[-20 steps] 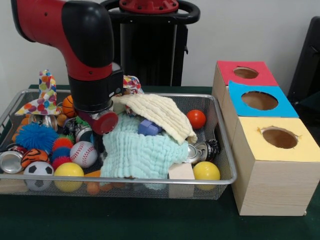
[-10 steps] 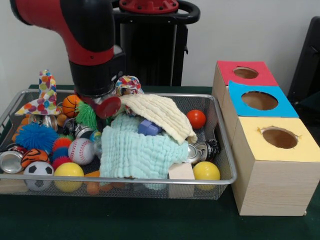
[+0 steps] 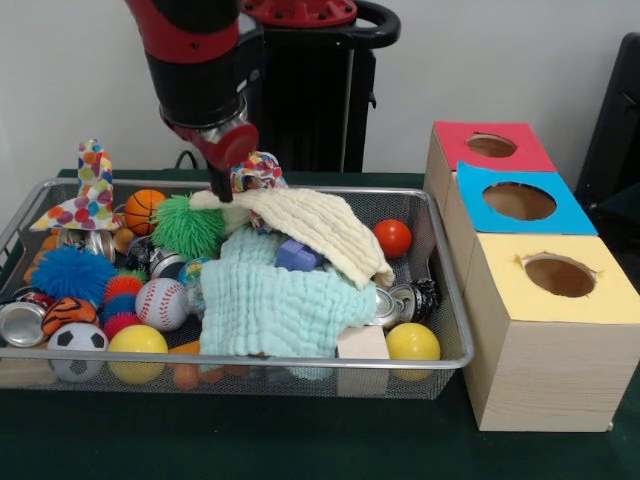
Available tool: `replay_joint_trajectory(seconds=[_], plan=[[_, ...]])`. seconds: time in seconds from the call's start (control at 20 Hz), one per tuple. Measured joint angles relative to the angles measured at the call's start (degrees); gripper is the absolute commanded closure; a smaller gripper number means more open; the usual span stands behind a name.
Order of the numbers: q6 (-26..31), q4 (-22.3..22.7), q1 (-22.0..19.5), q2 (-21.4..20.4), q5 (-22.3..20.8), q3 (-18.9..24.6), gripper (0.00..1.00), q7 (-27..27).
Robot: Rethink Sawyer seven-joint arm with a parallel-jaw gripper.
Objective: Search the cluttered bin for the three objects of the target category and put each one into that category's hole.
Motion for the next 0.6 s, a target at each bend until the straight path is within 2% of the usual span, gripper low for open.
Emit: replay_joint_trajectory(seconds=[0.1,0.35,0.6], plan=[[1.1,0.0,0.4,-1.7,0.0,-0.7,1.00,0.0],[0.4,0.0,0.5,-2.7,0.0,-1.9,1.00,0.0],[-6.6,0.0,0.5,-0.9,0.0,-4.2,1.00,0.0]])
